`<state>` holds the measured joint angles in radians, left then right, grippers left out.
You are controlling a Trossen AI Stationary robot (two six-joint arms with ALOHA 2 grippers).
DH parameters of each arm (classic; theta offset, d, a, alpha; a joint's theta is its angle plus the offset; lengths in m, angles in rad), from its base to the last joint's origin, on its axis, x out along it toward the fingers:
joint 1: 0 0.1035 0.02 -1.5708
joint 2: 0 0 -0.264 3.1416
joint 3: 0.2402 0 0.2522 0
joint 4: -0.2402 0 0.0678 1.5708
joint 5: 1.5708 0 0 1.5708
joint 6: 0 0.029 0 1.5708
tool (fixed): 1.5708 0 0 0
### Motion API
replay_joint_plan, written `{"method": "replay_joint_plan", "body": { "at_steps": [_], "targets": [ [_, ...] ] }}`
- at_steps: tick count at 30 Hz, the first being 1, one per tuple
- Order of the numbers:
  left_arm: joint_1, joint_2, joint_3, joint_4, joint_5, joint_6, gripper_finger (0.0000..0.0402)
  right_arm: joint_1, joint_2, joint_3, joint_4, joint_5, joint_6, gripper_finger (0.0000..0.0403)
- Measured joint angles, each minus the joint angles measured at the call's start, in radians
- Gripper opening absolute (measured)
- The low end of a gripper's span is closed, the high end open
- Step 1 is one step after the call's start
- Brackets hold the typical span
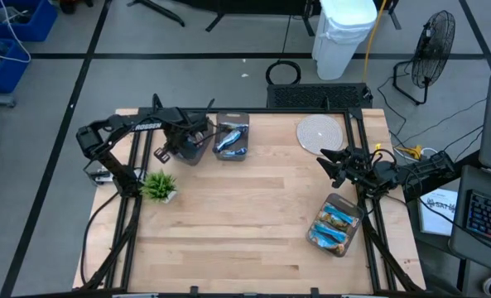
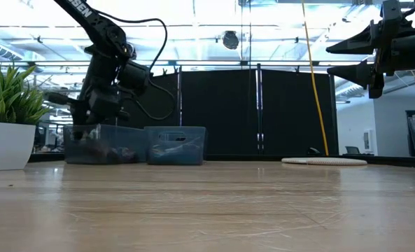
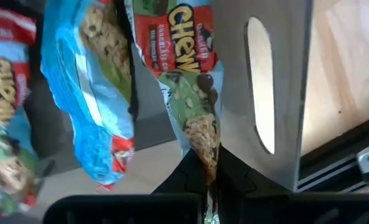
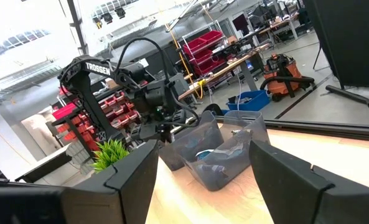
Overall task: Pick and place Granola Bars by type
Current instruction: Put the red granola bar into the top left black transparent bin, then return to Home Position
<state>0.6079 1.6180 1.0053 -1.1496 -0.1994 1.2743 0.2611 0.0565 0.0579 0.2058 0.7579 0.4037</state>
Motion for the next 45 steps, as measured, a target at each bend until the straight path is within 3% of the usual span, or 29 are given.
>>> {"method": "replay_joint_plan", "body": {
  "at_steps": [17,26,36,45],
  "targets": [
    [0.001,-0.019,0.0,0.0,-0.144,-0.201,0.0181,0.0,0.0,0.0,0.0,0.0,0.0,0.0242],
    [0.0,-0.1,0.106,-0.007,0.018,-0.326,0.0268,0.0,0.0,0.0,0.0,0.0,0.0,0.0242],
    [-0.057,-0.149,0.284,-0.013,0.041,-0.675,0.0386,0.0,0.0,0.0,0.0,0.0,0.0,0.0242],
    [-0.169,-0.149,0.48,0.014,0.224,-0.951,0.0391,0.0,0.0,0.0,0.0,0.0,0.0,0.0242]
  ]
}}
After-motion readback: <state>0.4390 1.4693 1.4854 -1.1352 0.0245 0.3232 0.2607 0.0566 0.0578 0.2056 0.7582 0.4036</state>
